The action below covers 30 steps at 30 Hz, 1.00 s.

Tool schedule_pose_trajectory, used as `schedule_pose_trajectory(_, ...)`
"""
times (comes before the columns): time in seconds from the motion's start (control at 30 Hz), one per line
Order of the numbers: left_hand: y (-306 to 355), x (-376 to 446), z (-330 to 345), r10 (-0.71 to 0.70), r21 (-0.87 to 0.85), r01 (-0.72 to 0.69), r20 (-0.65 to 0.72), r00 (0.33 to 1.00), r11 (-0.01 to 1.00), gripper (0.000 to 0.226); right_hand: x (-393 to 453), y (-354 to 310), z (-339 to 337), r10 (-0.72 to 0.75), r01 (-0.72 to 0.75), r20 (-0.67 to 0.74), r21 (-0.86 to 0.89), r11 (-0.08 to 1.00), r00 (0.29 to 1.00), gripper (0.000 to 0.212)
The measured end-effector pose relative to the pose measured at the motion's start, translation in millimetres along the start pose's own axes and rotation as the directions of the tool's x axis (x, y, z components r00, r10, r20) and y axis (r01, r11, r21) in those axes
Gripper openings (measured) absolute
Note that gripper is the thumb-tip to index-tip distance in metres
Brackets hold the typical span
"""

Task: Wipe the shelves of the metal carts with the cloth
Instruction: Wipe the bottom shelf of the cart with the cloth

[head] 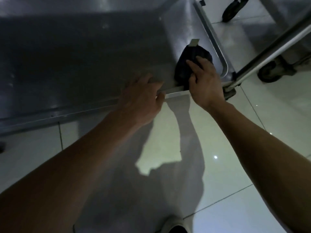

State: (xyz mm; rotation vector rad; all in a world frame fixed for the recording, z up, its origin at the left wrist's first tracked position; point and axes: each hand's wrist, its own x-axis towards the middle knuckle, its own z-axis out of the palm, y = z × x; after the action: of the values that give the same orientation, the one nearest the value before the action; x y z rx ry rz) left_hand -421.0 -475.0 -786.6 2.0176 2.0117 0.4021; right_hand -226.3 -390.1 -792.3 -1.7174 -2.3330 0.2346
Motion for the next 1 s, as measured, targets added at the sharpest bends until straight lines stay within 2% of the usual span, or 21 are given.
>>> schedule_pose_trajectory(0.1,14.7,11.6,6.6,-0.019,0.059,0.016,0.041,0.999,0.998,0.032,13.7,31.5,-12.2,0.188,-0.188,-0.003,-0.043,0.981,0.982,0.05)
schedule_pose_trajectory(0.2,19.2,11.2,14.0,-0.036,0.121,0.03,0.052,0.998,0.992,0.034,21.1,45.6,-18.9,0.25,-0.249,0.014,-0.028,0.968,0.968,0.051)
schedule_pose_trajectory(0.33,24.1,8.4,15.9,-0.007,0.127,-0.003,0.077,0.997,0.992,0.04,17.3,46.7,-22.9,0.252,-0.253,0.029,0.004,0.968,0.967,0.05)
schedule_pose_trajectory(0.47,12.9,1.2,12.7,0.061,0.153,-0.08,0.123,0.991,0.985,0.048,3.9,33.7,-20.7,0.177,-0.176,0.079,-0.02,0.984,0.981,0.048)
schedule_pose_trajectory(0.6,6.7,-15.1,13.6,0.066,0.154,-0.094,0.175,0.982,0.984,0.06,-14.0,9.4,-16.6,0.153,-0.153,0.07,-0.008,0.988,0.986,0.048)
schedule_pose_trajectory(0.73,5.2,-35.2,11.3,0.054,0.166,-0.086,0.192,0.98,0.982,0.063,-37.0,-9.2,-14.8,0.122,-0.121,0.073,-0.018,0.992,0.99,0.047)
schedule_pose_trajectory(0.93,-11.1,-66.4,7.8,0.134,0.2,-0.179,0.219,0.966,0.963,0.076,-68.4,-15.0,-11.0,0.087,-0.087,0.016,-0.034,0.996,0.996,0.046)
schedule_pose_trajectory(1.0,-20.7,-70.0,1.6,0.161,0.2,-0.205,0.217,0.963,0.958,0.073,-70.9,-15.6,-10.3,0.098,-0.098,0.006,-0.032,0.995,0.995,0.047)
